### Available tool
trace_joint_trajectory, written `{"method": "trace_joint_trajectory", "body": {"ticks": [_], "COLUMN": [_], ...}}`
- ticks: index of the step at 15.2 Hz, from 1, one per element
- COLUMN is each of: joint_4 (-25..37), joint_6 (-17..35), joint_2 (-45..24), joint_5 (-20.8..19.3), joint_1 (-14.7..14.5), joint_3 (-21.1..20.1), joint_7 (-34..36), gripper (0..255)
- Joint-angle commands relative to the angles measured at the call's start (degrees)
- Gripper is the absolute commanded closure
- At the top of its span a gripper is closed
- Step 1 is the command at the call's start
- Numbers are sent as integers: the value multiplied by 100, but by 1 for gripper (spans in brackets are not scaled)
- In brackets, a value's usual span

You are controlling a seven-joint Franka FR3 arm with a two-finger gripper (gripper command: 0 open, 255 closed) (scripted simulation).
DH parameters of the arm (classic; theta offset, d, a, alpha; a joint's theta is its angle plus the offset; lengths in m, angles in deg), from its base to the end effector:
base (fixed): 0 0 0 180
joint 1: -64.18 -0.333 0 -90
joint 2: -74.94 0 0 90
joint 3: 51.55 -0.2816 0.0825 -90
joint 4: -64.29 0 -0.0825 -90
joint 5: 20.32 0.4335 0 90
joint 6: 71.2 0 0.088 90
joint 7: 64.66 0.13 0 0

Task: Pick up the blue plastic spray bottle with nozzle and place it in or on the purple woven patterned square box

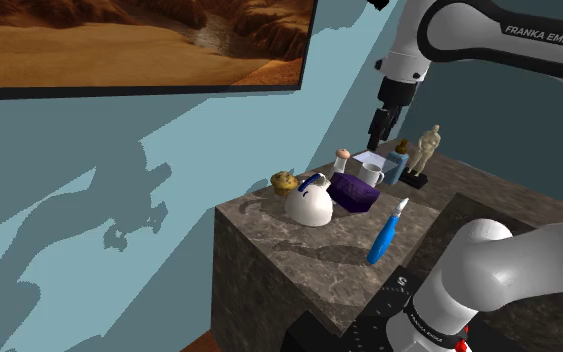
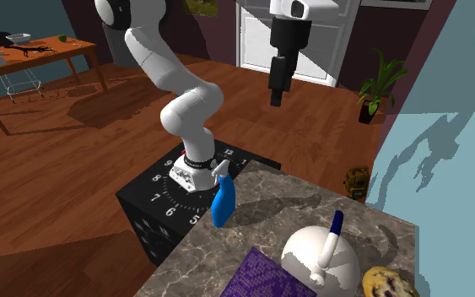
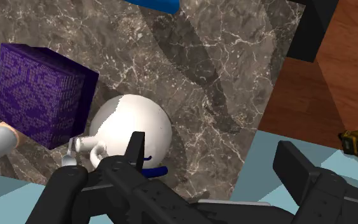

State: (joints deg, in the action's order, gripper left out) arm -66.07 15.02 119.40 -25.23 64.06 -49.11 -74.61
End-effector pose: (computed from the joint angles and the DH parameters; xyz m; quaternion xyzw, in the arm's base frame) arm 0.3763 -0.0295 0.5754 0.9972 0.0696 -0.0003 0.0279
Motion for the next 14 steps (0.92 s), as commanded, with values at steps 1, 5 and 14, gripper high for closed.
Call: {"method": "trace_joint_trajectory", "body": {"ticks": [1,5,14], "joint_4": [0,-1071,-2580], "joint_6": [0,334,561], "joint_2": [0,1061,2793], "joint_5": [0,-150,-1181], "joint_1": [0,-285,-534], "joint_3": [0,683,2873], "joint_7": [0,-1327,-4507], "gripper": [0,0,0]}}
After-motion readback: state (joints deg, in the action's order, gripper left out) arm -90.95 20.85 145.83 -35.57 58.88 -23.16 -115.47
